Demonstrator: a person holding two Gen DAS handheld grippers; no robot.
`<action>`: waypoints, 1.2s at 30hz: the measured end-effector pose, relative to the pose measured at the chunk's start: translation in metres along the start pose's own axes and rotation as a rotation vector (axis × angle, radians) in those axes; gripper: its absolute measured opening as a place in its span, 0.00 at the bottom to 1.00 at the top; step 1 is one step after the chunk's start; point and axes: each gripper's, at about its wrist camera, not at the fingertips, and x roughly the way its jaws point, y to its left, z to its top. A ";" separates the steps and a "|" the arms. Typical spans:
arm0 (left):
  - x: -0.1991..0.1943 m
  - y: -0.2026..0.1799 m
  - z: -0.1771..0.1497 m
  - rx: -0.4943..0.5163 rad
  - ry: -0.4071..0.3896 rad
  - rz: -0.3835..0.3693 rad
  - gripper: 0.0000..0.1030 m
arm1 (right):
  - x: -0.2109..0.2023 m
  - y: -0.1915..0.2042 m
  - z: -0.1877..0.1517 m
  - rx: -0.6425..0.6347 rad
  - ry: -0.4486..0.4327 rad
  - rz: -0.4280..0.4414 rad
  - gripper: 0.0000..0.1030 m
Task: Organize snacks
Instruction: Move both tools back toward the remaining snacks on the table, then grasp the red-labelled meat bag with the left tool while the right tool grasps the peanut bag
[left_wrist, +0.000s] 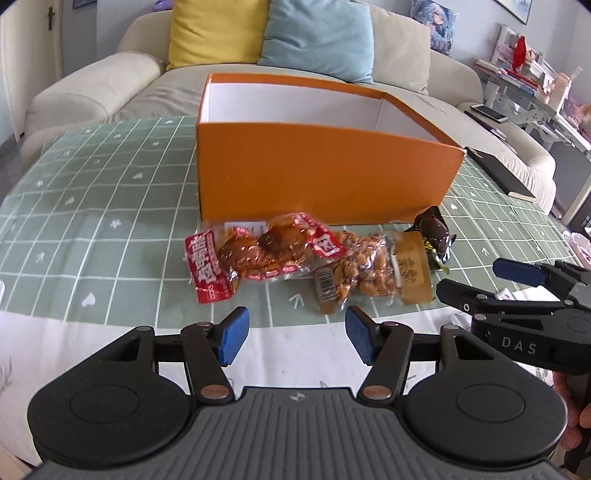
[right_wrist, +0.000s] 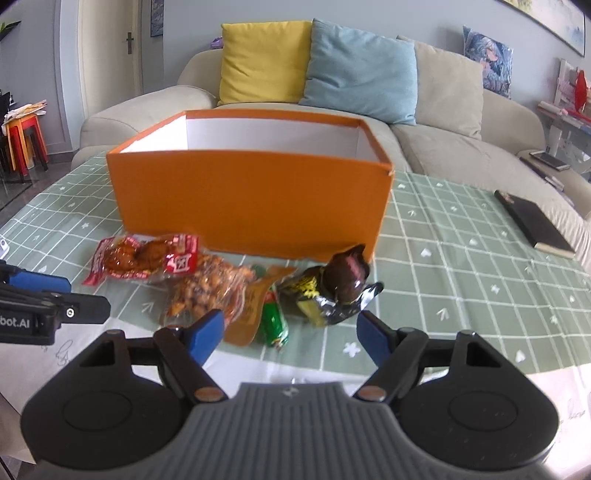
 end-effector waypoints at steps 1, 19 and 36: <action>0.001 0.002 -0.001 -0.002 -0.005 0.000 0.72 | 0.001 0.001 -0.002 -0.007 -0.002 0.000 0.74; 0.040 0.017 0.013 0.253 0.005 0.123 0.75 | 0.024 0.007 0.014 0.019 0.037 0.075 0.43; 0.042 0.010 0.007 0.217 0.053 0.135 0.10 | 0.032 0.018 0.005 0.008 0.083 0.062 0.00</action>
